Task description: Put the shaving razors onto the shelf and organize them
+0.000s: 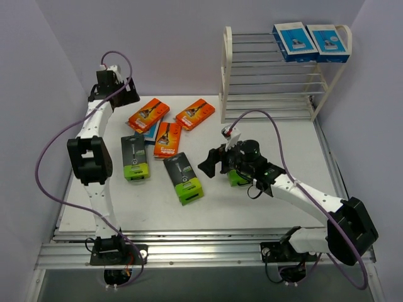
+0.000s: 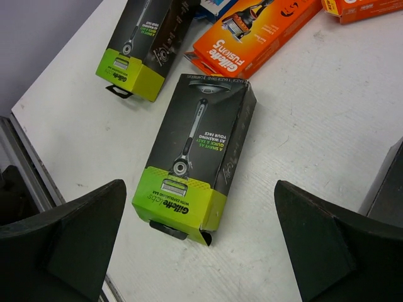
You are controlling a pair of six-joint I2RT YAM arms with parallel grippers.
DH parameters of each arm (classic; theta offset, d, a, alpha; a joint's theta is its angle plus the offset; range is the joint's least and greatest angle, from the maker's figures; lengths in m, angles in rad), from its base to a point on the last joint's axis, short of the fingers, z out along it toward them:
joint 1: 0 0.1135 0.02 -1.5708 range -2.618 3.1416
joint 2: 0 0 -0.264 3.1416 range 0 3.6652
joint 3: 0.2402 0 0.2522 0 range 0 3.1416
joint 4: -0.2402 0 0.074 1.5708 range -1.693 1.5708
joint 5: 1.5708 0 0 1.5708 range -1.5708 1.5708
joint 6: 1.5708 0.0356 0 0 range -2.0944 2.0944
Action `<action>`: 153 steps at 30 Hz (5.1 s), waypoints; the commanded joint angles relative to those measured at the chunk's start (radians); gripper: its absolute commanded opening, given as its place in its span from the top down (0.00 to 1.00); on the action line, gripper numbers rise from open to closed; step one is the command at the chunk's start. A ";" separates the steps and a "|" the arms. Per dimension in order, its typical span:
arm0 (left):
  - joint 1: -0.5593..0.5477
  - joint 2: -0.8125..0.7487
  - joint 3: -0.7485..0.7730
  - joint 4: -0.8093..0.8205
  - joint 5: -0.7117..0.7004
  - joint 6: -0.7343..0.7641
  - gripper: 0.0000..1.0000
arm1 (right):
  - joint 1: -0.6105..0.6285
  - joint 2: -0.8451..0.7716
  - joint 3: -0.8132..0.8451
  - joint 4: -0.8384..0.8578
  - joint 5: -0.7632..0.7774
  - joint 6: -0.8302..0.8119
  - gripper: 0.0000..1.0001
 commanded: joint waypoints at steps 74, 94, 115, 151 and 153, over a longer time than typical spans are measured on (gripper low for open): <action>-0.194 -0.427 -0.602 -0.062 0.142 -0.082 0.05 | 0.192 0.286 0.178 0.138 0.246 0.375 0.40; -0.138 -0.617 -0.667 0.001 0.050 -0.131 0.05 | 0.262 0.667 0.530 -0.010 0.456 0.596 0.70; -0.112 -0.654 -0.670 0.012 0.076 -0.145 0.05 | 0.252 0.856 0.755 -0.003 0.419 0.590 0.69; 0.075 -0.643 -0.668 0.007 0.088 -0.148 0.05 | 0.273 0.731 0.776 -0.267 0.345 -0.453 0.58; 0.081 -0.636 -0.668 0.009 0.107 -0.152 0.05 | 0.276 0.742 0.788 -0.282 0.309 -0.464 0.58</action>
